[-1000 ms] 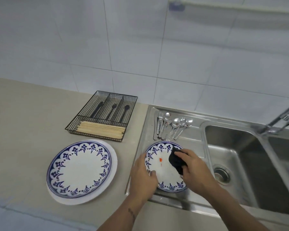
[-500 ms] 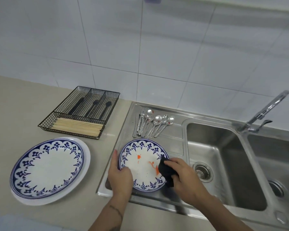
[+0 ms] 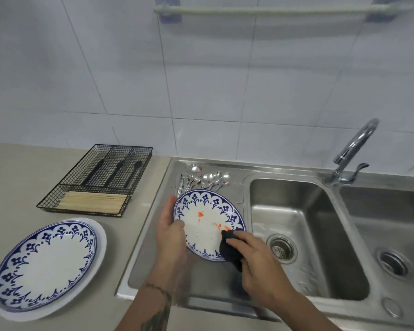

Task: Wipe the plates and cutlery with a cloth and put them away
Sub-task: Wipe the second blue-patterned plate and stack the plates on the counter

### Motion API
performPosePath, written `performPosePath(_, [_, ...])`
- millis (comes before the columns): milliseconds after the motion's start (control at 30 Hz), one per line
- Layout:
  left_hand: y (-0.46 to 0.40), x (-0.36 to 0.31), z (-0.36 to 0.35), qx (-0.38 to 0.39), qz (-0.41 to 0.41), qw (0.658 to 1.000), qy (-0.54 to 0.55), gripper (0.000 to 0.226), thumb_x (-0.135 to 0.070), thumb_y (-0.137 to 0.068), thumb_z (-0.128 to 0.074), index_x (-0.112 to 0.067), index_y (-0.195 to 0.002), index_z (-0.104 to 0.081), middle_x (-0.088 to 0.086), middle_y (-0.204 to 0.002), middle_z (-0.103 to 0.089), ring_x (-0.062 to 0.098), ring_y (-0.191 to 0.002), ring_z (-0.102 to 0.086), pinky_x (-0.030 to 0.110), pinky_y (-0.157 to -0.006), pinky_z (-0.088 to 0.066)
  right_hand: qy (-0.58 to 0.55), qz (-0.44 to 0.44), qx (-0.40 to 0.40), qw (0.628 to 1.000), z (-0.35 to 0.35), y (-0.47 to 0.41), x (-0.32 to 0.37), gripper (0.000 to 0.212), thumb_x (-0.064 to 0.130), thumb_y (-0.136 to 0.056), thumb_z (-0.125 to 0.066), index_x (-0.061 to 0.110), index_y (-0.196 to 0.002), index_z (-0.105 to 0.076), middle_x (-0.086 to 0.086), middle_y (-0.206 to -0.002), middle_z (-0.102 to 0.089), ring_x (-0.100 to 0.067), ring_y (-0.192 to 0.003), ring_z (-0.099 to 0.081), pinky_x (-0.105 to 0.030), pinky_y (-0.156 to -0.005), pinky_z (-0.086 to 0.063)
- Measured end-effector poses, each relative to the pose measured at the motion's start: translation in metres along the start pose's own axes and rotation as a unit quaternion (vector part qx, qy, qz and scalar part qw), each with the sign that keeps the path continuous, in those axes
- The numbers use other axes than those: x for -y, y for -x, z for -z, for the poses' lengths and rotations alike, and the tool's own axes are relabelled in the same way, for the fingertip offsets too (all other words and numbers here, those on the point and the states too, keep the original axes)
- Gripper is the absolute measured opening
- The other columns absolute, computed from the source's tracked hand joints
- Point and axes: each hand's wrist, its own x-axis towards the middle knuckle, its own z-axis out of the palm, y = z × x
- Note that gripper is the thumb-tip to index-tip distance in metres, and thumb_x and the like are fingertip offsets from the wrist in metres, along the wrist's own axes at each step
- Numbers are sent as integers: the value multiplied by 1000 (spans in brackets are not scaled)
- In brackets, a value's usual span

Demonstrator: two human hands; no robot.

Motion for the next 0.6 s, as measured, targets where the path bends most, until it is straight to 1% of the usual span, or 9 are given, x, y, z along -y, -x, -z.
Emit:
performPosePath(100, [-3, 1, -33, 32, -54, 996, -62, 71, 15, -87, -35, -39, -124, -61, -5, -127, -67, 17, -111, -66, 43, -92, -57, -1, -20, -14, 1000, 8, 2, -6, 56, 12, -82, -43, 27, -134, -56, 12, -144, -45, -11, -128, -43, -32, -110, -35])
performPosePath(133, [-3, 2, -46, 42, -68, 994, -79, 69, 14, -88, -36, -40, -123, -62, -6, -127, -67, 16, -113, -65, 43, -94, -56, -6, -30, -18, 999, 10, 3, -8, 57, 12, -82, -42, 27, -136, -54, 11, -145, -45, -11, -130, -42, -31, -112, -32])
performPosePath(233, [0, 1, -80, 64, -113, 982, -136, 63, 11, -91, -37, -28, -136, -59, -9, -131, -64, 13, -121, -61, 43, -105, -50, -29, -54, -22, 998, 14, 4, -14, 58, 12, -84, -41, 25, -139, -50, 9, -146, -45, -11, -133, -39, -29, -115, -27])
performPosePath(267, [2, 2, -91, 72, -128, 977, -153, 60, 9, -92, -38, -26, -137, -59, -10, -131, -64, 11, -122, -59, 42, -107, -48, -42, -65, -25, 997, 17, 4, -18, 58, 12, -84, -40, 24, -139, -50, 8, -146, -45, -11, -133, -39, -27, -115, -26])
performPosePath(333, [3, 6, -114, 88, -152, 969, -175, 56, 6, -94, -40, -26, -134, -60, -13, -127, -64, 11, -121, -60, 40, -105, -49, -66, -93, -38, 993, 24, 4, -27, 58, 13, -83, -39, 24, -139, -50, 7, -145, -45, -11, -134, -39, -25, -114, -27])
performPosePath(433, [7, 8, -142, 106, -183, 956, -203, 53, 4, -96, -41, -29, -134, -60, -21, -117, -62, 15, -113, -63, 33, -96, -54, -90, -122, -52, 987, 35, 1, -43, 57, 12, -84, -39, 25, -138, -49, 7, -142, -48, -13, -129, -44, -27, -110, -33])
performPosePath(500, [13, 7, -160, 114, -202, 949, -213, 52, 4, -97, -40, -26, -134, -60, -14, -118, -62, 13, -112, -61, 24, -93, -51, -104, -138, -58, 983, 44, -2, -49, 55, 10, -86, -39, 25, -138, -49, 7, -140, -49, -14, -126, -45, -29, -108, -36])
performPosePath(533, [14, 7, -167, 119, -203, 948, -216, 53, 4, -97, -40, -26, -135, -59, -11, -121, -62, 12, -113, -60, 24, -94, -51, -109, -144, -62, 982, 48, -3, -52, 54, 8, -86, -40, 24, -138, -49, 7, -139, -50, -15, -125, -46, -28, -107, -36])
performPosePath(600, [16, 8, -180, 132, -216, 941, -226, 56, 6, -95, -39, -26, -137, -58, -11, -125, -63, 12, -116, -60, 27, -99, -50, -113, -154, -71, 979, 55, -6, -55, 54, 6, -87, -43, 22, -137, -50, 6, -138, -50, -15, -124, -47, -22, -106, -35])
